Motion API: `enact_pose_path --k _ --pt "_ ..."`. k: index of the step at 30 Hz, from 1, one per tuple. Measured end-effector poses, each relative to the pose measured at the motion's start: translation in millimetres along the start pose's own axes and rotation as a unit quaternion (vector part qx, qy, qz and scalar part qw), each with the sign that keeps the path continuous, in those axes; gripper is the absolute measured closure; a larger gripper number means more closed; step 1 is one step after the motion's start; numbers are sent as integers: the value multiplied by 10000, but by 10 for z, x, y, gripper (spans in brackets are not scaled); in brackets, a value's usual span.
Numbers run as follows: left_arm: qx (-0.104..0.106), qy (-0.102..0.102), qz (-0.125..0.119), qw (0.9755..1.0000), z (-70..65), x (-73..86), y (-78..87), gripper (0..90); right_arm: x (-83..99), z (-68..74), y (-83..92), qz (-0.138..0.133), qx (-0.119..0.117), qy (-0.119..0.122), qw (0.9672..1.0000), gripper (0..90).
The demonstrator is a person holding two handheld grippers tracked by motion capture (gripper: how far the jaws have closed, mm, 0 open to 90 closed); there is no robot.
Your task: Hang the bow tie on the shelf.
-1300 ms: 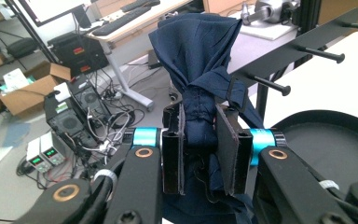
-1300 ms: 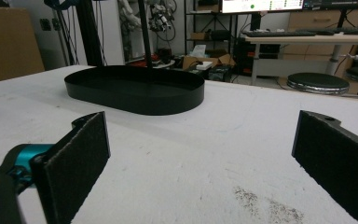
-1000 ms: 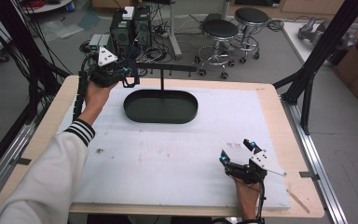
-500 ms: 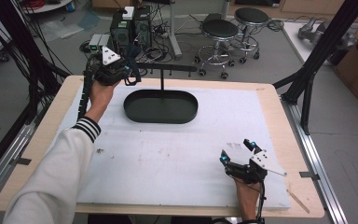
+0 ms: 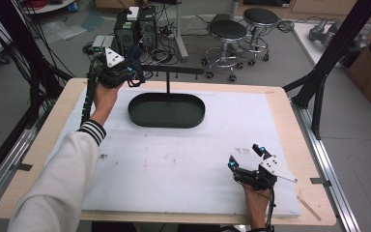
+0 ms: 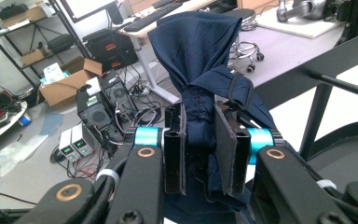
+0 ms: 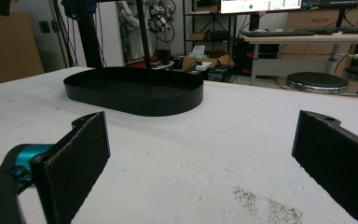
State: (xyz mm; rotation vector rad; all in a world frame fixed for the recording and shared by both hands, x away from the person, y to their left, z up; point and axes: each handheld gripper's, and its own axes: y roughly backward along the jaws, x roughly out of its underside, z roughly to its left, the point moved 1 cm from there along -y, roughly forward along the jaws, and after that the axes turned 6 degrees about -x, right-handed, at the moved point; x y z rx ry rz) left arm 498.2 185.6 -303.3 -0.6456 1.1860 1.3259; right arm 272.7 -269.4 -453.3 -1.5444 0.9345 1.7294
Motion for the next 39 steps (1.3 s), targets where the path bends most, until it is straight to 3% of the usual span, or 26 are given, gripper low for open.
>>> enact_pose_path --k 9,20,22,29,39 --pt "-22 -51 11 10000 -8 26 -13 743 1 0 0 -4 -8 6 10000 30" --pt "-89 221 28 9997 41 189 -12 743 1 -1 3 -14 -15 -26 10000 30" --pt "-111 175 54 9998 31 209 -14 743 1 0 3 -14 -14 -28 10000 30" --pt "-184 466 101 9987 52 323 -19 743 1 0 4 -24 -12 -24 10000 30" --pt "-161 475 317 9982 44 361 -51 737 2 2 7 -27 -18 -32 10000 30"
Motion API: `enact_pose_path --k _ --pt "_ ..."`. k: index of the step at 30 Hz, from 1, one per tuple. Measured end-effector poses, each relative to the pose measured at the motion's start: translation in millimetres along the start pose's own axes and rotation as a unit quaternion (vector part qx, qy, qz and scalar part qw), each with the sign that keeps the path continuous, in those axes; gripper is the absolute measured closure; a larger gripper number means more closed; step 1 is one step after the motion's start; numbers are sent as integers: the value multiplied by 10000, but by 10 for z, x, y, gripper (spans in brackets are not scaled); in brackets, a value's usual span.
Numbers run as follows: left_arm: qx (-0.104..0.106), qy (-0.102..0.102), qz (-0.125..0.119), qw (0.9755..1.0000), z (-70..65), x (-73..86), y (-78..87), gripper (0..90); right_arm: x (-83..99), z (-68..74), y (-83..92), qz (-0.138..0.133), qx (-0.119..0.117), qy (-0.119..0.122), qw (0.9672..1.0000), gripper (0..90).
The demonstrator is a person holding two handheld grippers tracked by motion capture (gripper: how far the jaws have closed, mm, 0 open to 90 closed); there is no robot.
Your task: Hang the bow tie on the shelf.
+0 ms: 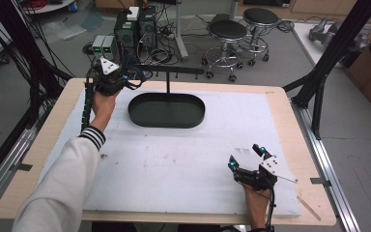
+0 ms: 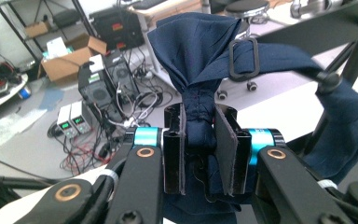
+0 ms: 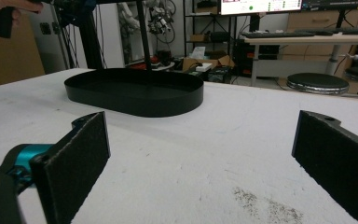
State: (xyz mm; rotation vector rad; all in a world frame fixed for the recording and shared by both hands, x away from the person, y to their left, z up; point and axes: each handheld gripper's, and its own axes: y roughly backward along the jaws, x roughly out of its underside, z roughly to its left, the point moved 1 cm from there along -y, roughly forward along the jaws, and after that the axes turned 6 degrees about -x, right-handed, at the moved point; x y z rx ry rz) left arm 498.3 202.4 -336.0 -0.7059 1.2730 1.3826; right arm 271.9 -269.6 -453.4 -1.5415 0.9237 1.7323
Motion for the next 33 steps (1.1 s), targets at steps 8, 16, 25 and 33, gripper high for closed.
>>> enact_pose_path --k 8,16,25,33 --pt "170 124 240 9995 -27 47 -45 714 0 -4 -1 -18 2 14 10000 31" --pt "480 342 508 9970 -57 158 -86 628 0 -9 -2 -23 -2 32 10000 31" --pt "546 532 542 9956 -29 191 -50 239 0 -5 -2 -11 3 27 10000 30" --pt "792 1103 -172 9906 182 193 151 160 -1 -6 -1 -21 6 28 10000 31"
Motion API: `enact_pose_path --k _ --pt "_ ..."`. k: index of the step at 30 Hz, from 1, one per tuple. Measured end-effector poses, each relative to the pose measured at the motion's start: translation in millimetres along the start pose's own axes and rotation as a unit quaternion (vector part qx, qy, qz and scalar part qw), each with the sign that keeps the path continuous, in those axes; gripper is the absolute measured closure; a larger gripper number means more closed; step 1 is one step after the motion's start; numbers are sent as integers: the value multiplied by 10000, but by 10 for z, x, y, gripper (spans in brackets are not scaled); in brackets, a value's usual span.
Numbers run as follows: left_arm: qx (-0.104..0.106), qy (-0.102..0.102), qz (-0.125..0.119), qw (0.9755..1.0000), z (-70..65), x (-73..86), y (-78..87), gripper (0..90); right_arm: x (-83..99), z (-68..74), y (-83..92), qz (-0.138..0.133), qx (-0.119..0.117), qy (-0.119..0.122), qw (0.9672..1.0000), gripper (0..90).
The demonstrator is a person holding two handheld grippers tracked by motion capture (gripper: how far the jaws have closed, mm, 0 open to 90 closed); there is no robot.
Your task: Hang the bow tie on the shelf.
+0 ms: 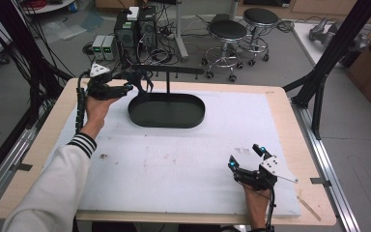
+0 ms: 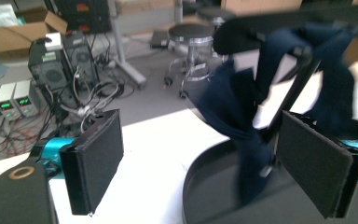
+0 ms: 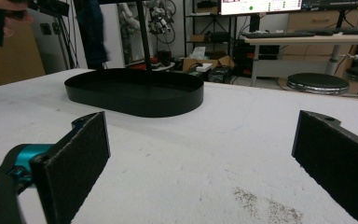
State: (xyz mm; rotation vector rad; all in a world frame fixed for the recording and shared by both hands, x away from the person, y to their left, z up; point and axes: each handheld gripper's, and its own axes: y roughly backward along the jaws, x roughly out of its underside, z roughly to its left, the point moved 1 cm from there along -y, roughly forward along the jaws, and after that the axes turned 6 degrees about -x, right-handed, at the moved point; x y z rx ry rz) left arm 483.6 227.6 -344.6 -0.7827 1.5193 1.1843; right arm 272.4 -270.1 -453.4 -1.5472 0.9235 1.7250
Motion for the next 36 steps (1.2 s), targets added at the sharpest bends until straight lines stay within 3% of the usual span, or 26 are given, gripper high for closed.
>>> enact_pose_path --k 3,5,6,7,13,16,21,24,29,36 --pt "121 211 -256 9994 72 50 123 152 1 -2 2 -7 -2 -4 10000 30" --pt "247 269 -392 9986 110 127 236 149 1 -2 6 -13 -14 -60 10000 30" --pt "382 278 -468 9978 145 228 378 148 1 -3 6 -16 -20 -57 10000 30" --pt "382 278 -468 9978 145 228 378 146 1 -2 7 -9 -19 -33 10000 30" --pt "689 192 -752 9946 269 541 877 142 2 -5 6 -22 -50 23 10000 30" --pt "840 121 -923 9921 261 694 1094 141 2 -6 10 -31 -74 -38 10000 30" --pt "1006 -190 -1119 9884 191 970 1357 141 1 -6 4 -8 -88 21 10000 30" --pt "1073 -393 -1153 9867 158 1172 1459 141 1 -9 3 -8 -90 13 10000 30" --pt "1164 -440 -1285 9839 97 1422 1571 142 1 1 -1 11 -60 41 10000 30" --pt "1308 -426 -1284 9821 20 1563 1569 142 0 5 -2 18 -27 38 10000 30"
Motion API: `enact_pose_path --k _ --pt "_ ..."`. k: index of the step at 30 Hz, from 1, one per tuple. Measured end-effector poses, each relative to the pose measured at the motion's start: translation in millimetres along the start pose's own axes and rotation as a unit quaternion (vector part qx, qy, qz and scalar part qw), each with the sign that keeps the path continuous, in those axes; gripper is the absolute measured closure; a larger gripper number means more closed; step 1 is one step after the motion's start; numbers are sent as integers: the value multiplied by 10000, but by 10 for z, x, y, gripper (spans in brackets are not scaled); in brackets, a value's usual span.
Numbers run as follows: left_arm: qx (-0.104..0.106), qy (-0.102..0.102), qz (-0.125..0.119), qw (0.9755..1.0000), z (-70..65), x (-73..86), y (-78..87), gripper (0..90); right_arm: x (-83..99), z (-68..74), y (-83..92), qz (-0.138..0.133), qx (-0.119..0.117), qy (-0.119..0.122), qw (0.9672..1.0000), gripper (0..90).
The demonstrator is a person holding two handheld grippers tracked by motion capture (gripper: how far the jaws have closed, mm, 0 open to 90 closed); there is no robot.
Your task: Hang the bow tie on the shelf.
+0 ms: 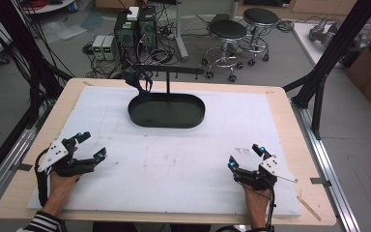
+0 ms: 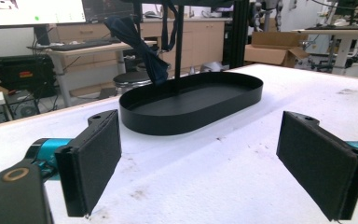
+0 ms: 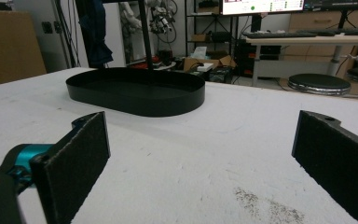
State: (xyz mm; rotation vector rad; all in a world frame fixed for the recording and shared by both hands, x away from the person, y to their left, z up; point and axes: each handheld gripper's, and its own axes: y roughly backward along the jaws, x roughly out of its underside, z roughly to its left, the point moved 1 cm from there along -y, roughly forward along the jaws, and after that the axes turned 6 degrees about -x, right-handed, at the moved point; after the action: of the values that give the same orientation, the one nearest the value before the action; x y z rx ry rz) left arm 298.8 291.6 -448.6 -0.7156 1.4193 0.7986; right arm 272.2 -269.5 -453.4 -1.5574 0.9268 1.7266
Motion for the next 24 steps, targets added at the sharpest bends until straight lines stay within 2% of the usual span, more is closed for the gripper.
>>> enact_pose_path --k 3,8,13,17,21,24 --pt "31 32 -30 10000 -23 36 -10 142 0 4 1 2 25 7 10000 30" --pt "-24 -113 -74 9999 -56 37 1 146 2 4 4 -16 36 3 10000 30" --pt "-55 65 -82 9999 -23 44 4 146 4 8 10 -34 36 -33 10000 30" --pt "-54 -47 -111 9999 -43 45 13 146 5 3 14 -78 51 -17 10000 30" --pt "-75 91 -117 9999 -18 48 16 146 5 6 14 -73 46 -9 10000 30" --pt "-76 71 -122 9999 -23 48 17 147 6 2 15 -89 41 -8 10000 30"
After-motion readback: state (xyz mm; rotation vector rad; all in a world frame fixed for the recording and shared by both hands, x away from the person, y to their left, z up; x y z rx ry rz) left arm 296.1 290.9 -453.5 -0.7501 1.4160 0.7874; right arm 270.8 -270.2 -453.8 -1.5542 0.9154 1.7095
